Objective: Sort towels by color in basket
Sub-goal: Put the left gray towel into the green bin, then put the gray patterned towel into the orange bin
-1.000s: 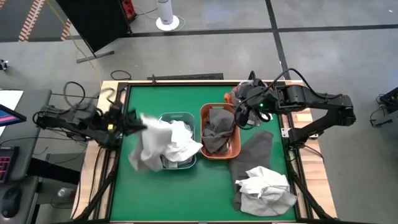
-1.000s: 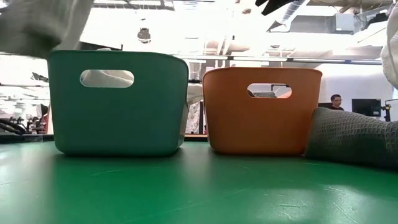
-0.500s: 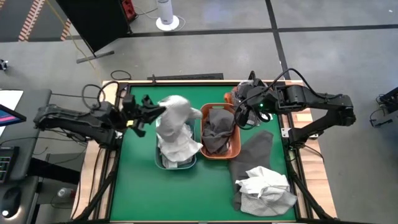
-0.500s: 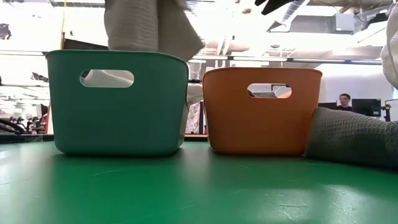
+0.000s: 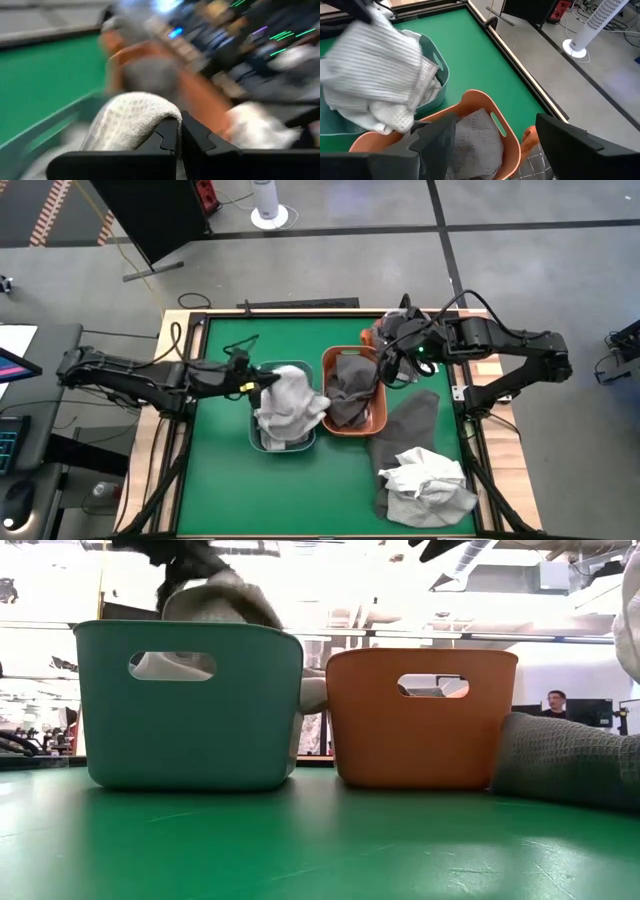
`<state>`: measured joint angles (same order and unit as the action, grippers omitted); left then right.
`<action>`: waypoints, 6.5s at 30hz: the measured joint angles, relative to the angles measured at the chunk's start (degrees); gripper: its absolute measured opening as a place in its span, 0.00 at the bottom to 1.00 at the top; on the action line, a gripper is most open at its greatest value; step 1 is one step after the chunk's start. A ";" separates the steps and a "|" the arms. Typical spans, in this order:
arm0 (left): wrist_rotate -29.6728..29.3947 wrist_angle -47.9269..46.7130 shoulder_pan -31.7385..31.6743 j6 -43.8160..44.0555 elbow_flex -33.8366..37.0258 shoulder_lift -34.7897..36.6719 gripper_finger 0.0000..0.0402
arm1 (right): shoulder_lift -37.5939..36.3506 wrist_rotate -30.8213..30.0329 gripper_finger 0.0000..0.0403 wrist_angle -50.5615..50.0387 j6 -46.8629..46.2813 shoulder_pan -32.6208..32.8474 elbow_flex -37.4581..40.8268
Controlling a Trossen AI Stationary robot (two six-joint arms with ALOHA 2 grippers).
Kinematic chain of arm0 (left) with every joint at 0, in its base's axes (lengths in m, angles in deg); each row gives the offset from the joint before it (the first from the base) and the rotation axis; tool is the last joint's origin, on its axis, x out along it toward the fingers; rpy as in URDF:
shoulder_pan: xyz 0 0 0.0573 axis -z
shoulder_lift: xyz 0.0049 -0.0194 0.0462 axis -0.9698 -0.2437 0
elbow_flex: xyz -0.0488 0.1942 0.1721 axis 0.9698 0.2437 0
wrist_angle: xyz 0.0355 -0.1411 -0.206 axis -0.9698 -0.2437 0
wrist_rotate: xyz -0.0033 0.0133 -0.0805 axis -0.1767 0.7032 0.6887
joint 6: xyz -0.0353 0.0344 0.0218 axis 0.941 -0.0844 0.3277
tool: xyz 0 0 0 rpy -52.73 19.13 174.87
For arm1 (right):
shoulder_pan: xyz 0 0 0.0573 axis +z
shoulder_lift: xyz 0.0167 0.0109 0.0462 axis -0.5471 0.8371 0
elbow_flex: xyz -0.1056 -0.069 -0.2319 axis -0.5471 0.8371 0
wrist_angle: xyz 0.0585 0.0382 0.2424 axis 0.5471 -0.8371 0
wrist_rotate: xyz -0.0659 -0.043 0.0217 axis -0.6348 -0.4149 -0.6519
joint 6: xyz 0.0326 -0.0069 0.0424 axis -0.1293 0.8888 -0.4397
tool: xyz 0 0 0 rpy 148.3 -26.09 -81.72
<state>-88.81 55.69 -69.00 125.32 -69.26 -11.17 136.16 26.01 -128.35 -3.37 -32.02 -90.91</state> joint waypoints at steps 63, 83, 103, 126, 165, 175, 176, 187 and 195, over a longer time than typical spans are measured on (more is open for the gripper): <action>26.50 -31.24 -8.39 -25.02 -24.96 -45.37 0.59 | 0.98 0.19 0.76 -0.67 0.00 -0.84 0.06; 25.47 -40.86 -10.26 -30.30 -32.17 -37.83 0.59 | 0.98 0.13 0.76 -2.99 -0.94 -0.92 0.04; 25.38 -20.71 -8.04 -40.96 -33.64 -44.23 0.59 | -1.24 -0.09 0.76 -5.98 -3.68 -0.79 0.00; 29.27 -26.45 -8.28 -39.92 -36.62 -42.86 0.01 | -2.84 -0.13 0.76 -6.12 -4.50 -0.79 0.00; 30.14 -48.03 -11.67 -27.93 -42.24 -36.13 0.71 | -1.85 8.48 0.76 -16.94 -2.99 -16.54 6.57; 15.79 -51.86 -8.76 -26.03 -43.65 -30.30 0.71 | -1.88 12.09 0.76 -3.20 -0.39 -26.20 20.15; 14.42 -51.90 -8.31 -25.19 -43.21 -28.97 0.71 | -1.88 12.96 0.76 -1.77 0.16 -27.67 21.02; 4.34 -51.59 -3.54 -12.66 -39.47 -16.13 0.71 | 0.56 13.83 0.76 5.01 8.51 -40.68 24.74; -0.09 -51.70 -1.83 -9.91 -39.28 -14.78 0.71 | 10.08 17.32 0.76 7.36 14.06 -40.02 24.76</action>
<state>-88.90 3.99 -70.83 115.41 -108.53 -25.95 146.24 43.32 -120.99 10.69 -72.04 -66.15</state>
